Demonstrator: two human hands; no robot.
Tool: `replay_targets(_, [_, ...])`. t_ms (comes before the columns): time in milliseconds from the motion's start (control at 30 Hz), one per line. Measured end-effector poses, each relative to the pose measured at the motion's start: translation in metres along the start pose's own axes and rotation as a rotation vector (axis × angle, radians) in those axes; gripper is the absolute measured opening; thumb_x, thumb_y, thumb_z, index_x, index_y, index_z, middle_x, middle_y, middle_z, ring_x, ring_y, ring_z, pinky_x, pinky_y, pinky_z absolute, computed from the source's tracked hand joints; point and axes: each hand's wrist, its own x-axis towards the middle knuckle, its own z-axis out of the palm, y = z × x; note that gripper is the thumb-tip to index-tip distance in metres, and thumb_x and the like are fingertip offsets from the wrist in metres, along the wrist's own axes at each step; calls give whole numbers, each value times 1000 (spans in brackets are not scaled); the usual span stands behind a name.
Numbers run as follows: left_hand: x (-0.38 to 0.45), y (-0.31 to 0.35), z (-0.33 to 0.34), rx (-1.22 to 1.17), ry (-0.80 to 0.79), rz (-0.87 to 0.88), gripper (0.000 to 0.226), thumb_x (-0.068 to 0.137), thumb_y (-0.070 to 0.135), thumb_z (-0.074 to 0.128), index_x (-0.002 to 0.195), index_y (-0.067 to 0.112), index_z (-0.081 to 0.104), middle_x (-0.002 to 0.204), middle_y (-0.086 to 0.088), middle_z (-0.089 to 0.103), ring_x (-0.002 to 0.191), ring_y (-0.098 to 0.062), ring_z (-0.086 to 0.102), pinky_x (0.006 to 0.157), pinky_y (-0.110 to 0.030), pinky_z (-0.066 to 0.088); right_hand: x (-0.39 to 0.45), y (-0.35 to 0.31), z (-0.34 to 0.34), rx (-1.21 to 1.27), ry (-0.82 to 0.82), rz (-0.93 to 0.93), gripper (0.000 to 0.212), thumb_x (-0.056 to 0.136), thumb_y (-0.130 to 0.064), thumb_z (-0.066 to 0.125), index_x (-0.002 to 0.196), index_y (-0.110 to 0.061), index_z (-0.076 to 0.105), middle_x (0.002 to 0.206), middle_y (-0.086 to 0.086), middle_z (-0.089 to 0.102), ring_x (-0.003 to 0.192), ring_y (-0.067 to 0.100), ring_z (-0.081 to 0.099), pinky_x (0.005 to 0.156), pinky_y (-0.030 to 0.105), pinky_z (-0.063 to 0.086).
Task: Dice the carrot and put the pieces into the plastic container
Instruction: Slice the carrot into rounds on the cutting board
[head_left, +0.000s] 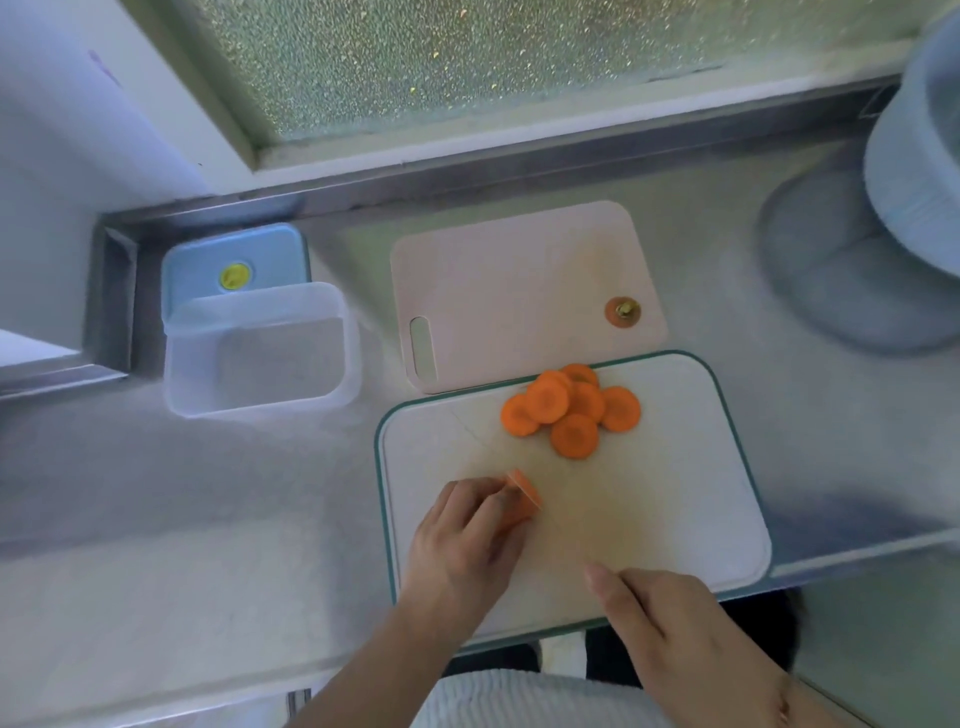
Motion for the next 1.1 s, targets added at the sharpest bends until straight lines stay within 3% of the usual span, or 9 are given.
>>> replay_targets(333, [1,2,-1,-48,8,-30,25,86,18,71,109,21,63,103,-2,67,92,-19,64,76,-27,54,2,-8,0,-5,11,43,67,71,-78,20,52,-17,40,51,-8,53,51,11,45,58,28,40])
replay_targets(600, [1,-2,4,-70,10,4,29,85,12,75,111,16,64,103,-2,63,88,-23,65,73,-31,55,31,-14,8,-59,-39,57,60,81,-69,19,52,-19,37,45,0,41,48,10,41,56,22,38])
replay_targets(700, [1,-1,4,-73,26,18,25,87,12,72,110,14,63,106,-1,60,88,-23,65,71,-32,56,56,-14,20,-49,-21,-2,63,84,-66,20,53,-16,41,46,-2,43,45,9,42,52,23,36])
replay_targets(867, [0,4,0,-65,50,18,39,76,7,73,112,12,60,112,-5,57,90,-26,62,78,-29,54,58,-16,14,29,14,-43,54,85,-60,28,48,-21,34,39,-10,42,43,6,41,49,20,32])
replay_targets(967, [-1,5,2,-53,50,1,45,69,3,79,108,14,61,103,-4,59,87,-23,61,74,-29,53,42,-19,8,40,17,-67,54,85,-61,31,47,-22,31,40,-7,36,44,8,35,48,20,30])
replay_targets(1100, [-2,4,4,-51,78,-28,40,69,1,79,104,14,65,96,-3,60,82,-23,62,69,-30,54,21,-15,3,24,23,-62,59,81,-69,28,50,-19,37,43,-5,42,47,10,40,50,20,31])
